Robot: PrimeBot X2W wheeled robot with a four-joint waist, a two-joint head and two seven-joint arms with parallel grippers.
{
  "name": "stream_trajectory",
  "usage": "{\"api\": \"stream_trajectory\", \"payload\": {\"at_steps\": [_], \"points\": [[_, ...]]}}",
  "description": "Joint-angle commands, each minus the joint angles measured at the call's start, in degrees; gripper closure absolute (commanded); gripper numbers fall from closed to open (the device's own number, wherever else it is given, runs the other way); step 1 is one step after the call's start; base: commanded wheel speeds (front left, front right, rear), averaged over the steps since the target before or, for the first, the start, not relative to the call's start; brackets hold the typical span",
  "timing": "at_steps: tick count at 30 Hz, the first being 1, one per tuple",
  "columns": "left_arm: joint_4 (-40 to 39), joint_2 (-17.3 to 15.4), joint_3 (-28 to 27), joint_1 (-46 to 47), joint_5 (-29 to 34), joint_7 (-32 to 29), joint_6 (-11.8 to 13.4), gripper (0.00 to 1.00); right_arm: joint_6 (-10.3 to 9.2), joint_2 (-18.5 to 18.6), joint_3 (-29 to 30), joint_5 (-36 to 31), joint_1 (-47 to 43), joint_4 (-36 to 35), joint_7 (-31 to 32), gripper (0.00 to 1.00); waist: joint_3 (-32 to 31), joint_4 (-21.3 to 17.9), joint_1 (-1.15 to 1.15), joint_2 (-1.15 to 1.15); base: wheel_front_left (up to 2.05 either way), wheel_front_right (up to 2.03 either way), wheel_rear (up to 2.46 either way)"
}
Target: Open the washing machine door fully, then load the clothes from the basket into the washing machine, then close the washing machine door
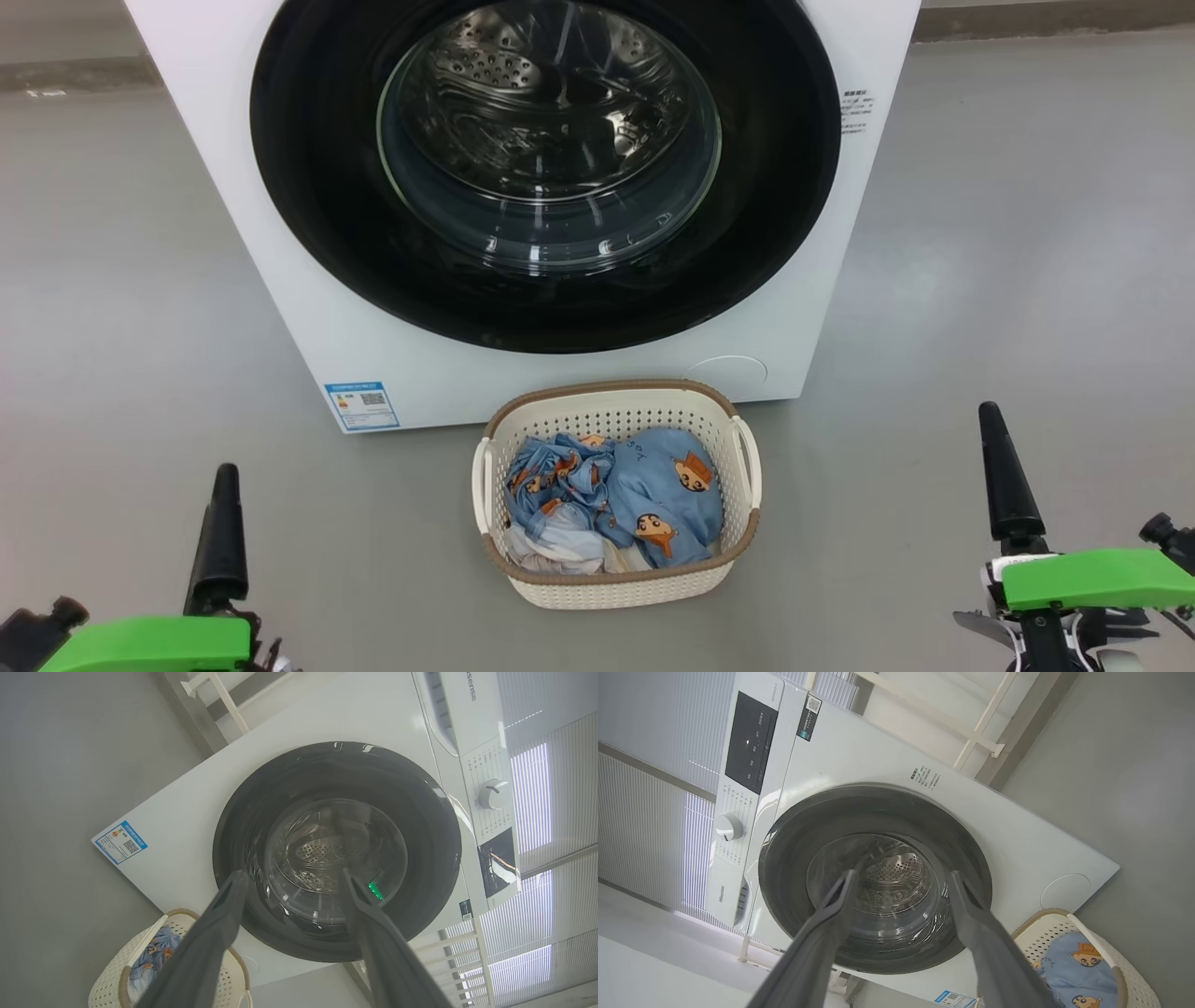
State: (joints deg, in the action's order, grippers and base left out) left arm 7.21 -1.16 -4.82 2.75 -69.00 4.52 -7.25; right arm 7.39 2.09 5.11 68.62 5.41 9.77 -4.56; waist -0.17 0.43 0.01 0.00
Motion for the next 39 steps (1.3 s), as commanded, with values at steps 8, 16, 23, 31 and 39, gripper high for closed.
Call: {"api": "stream_trajectory", "payload": {"at_steps": [8,16,23,31,39], "points": [[-3.4,-1.2,-0.2,3.0,9.7,1.8,-0.1,0.00,0.06,0.6,-2.0,-7.5,3.3,-2.6,-1.8,0.00,0.3,0.0,-0.01,0.00,0.00,0.00,0.00],[-4.5,-1.3,1.5,3.2,19.1,3.3,1.4,0.00,0.07,0.6,-2.4,-15.7,4.1,-3.3,-3.3,0.00,0.5,-0.2,-0.01,0.00,0.00,0.00,0.00],[-5.1,-1.4,3.0,3.4,27.2,4.5,3.1,0.00,0.07,0.7,-2.9,-22.4,4.6,-3.1,-4.5,0.00,0.7,-0.3,-0.01,0.00,0.00,0.00,0.00],[-5.5,-1.5,4.9,3.4,36.2,5.8,4.5,0.00,0.08,0.7,-3.3,-29.7,5.2,-2.8,-5.8,0.00,0.7,-0.4,-0.01,0.00,0.00,0.00,0.00],[-4.2,-1.5,7.0,3.5,44.6,7.2,5.8,0.00,0.09,0.7,-3.6,-38.1,5.7,-1.2,-7.1,0.00,0.9,-0.4,-0.01,0.00,0.00,0.00,0.00]]}}
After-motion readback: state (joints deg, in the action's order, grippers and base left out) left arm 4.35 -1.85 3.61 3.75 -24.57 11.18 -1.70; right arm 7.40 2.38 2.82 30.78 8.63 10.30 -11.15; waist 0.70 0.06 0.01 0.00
